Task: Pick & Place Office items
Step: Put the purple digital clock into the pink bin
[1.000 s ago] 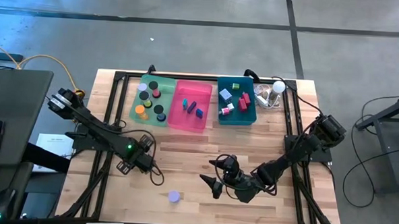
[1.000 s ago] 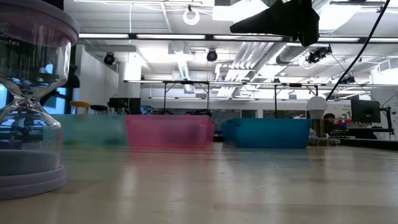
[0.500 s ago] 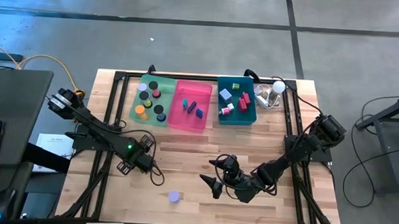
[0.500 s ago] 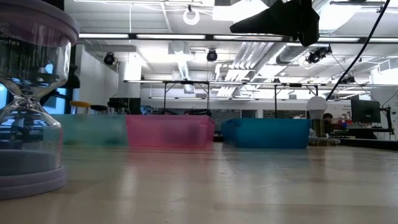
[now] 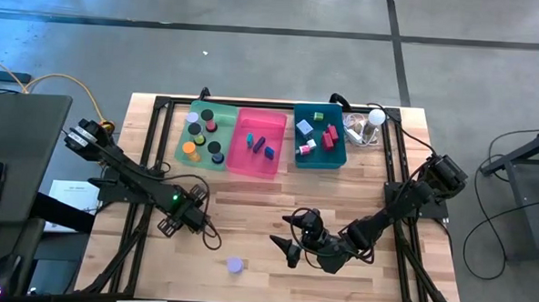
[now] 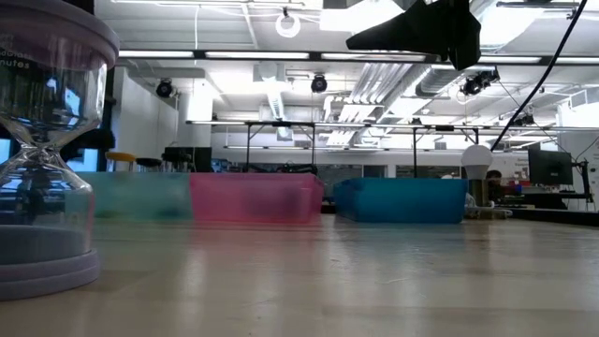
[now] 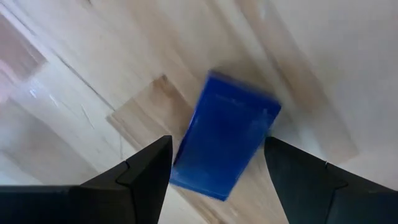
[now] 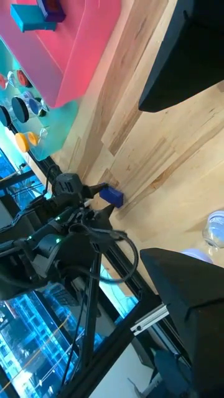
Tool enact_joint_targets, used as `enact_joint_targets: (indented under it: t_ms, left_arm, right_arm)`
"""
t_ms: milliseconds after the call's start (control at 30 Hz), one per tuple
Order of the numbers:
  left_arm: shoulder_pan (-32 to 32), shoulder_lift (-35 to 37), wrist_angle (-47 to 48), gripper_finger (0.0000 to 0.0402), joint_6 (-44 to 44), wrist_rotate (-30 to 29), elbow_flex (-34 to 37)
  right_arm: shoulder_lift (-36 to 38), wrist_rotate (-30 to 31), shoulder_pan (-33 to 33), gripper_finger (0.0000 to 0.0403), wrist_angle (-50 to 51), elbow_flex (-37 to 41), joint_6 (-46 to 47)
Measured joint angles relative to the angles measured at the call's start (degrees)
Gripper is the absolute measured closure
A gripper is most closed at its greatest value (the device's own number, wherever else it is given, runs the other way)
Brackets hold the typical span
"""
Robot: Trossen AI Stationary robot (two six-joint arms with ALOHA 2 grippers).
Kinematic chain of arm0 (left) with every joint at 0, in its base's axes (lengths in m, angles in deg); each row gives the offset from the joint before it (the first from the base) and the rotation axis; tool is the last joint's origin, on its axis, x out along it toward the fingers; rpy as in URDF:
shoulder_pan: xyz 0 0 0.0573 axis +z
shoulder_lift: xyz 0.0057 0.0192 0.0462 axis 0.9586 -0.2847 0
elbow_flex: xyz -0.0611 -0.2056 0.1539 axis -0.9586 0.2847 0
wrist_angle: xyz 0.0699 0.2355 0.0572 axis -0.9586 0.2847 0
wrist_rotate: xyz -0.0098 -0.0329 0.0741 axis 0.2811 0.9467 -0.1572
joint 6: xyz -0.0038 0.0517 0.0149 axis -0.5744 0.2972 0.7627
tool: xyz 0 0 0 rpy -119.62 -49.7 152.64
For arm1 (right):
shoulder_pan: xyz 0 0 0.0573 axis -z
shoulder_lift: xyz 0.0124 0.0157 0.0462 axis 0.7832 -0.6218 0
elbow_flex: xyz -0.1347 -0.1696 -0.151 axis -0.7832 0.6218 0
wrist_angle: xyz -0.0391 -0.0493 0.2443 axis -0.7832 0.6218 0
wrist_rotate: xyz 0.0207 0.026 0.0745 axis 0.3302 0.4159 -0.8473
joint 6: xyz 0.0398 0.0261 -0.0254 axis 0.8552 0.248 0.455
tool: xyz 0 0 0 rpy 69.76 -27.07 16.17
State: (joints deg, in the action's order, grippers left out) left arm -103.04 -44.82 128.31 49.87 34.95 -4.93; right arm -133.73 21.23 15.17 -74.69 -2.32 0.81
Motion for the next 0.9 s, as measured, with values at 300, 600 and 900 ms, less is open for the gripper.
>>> enact_joint_targets:
  t_ms: [300, 600, 900]
  left_arm:
    - [1.3, 0.0, -1.2, 0.0161, 1.0, 0.5, 0.8]
    - [2.1, 0.0, -1.8, 0.0256, 0.9, 1.5, 0.8]
    - [2.1, 0.0, -1.2, 0.0256, 1.0, -0.2, -0.1]
  right_arm:
    - [0.0, 0.0, 0.0, 0.0037, 0.0, 0.0, 0.0]
    - [0.0, 0.0, 0.0, 0.0037, 0.0, 0.0, -0.4]
    - [0.0, 0.0, 0.0, 0.0037, 0.0, 0.0, -0.4]
